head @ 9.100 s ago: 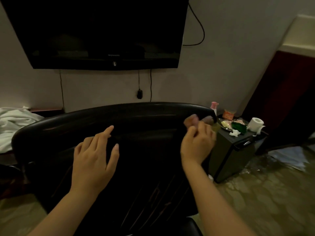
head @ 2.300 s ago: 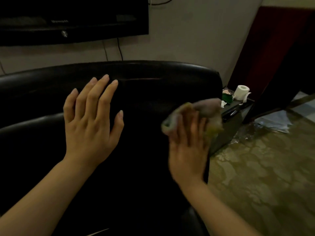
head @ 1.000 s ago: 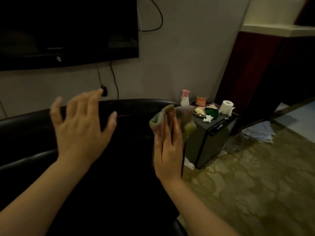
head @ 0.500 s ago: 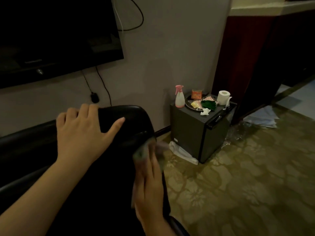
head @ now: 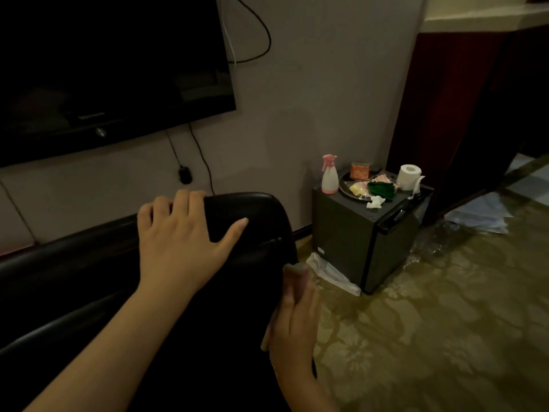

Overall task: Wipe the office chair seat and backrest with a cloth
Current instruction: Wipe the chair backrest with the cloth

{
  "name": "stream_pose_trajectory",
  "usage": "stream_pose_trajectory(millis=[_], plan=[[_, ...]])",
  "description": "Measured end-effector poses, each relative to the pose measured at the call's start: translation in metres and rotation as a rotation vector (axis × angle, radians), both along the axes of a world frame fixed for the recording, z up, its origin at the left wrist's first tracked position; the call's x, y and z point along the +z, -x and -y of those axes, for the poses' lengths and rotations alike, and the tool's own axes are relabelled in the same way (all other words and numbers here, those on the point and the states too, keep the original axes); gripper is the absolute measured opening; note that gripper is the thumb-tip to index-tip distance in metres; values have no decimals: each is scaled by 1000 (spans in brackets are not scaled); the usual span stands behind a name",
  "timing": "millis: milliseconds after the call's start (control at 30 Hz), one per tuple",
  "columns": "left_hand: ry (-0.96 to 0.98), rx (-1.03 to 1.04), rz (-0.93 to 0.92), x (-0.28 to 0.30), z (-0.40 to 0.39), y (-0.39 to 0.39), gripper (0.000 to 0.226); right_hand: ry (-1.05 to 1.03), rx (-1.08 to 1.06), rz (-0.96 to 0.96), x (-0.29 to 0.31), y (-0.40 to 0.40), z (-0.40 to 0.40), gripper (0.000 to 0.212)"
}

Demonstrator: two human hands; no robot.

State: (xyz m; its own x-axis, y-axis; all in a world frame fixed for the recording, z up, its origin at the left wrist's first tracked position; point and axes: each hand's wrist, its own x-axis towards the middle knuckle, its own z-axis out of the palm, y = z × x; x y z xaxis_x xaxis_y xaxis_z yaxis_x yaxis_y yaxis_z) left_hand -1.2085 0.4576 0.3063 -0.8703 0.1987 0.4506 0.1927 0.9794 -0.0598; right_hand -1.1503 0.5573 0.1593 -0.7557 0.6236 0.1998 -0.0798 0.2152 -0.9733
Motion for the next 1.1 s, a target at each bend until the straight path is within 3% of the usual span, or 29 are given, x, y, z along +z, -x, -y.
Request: stream_pose_trajectory(millis=[133, 300, 433, 533, 667, 700, 767, 867, 900, 967, 1033, 1100], plan=[[-26, 4, 23, 4, -3, -2, 79, -358, -154, -178, 43, 31, 3, 41], [-88, -19, 53, 18, 45, -19, 80, -540, -220, -175, 42, 32, 5, 48], [-267, 208, -33, 5, 169, -45, 83, -508, -104, -285, 56, 41, 21, 50], [-417, 363, -37, -13, 232, -54, 68, -771, 108, -394, 72, 35, 102, 46], [-419, 380, -63, -11, 239, -58, 64, -1142, 461, -480, 58, 14, 166, 55], [-396, 368, -72, -10, 238, -60, 63, -1153, 466, -498, 56, 18, 154, 53], [-350, 363, -105, -11, 236, -65, 58, -1054, 282, -468, 55, 27, 117, 49], [-381, 363, -107, -14, 232, -66, 60, -617, -85, -204, 70, 40, 98, 50], [-404, 367, -91, -15, 231, -64, 62, -574, -129, -184, 77, 41, 117, 48], [-423, 363, -90, -15, 235, -61, 61, -729, -11, -288, 80, 33, 174, 48], [-383, 371, -126, -19, 241, -63, 57, -968, 238, -438, 76, 21, 219, 49], [-351, 380, -150, -21, 244, -68, 53, -1153, 411, -521, 79, 23, 213, 53]])
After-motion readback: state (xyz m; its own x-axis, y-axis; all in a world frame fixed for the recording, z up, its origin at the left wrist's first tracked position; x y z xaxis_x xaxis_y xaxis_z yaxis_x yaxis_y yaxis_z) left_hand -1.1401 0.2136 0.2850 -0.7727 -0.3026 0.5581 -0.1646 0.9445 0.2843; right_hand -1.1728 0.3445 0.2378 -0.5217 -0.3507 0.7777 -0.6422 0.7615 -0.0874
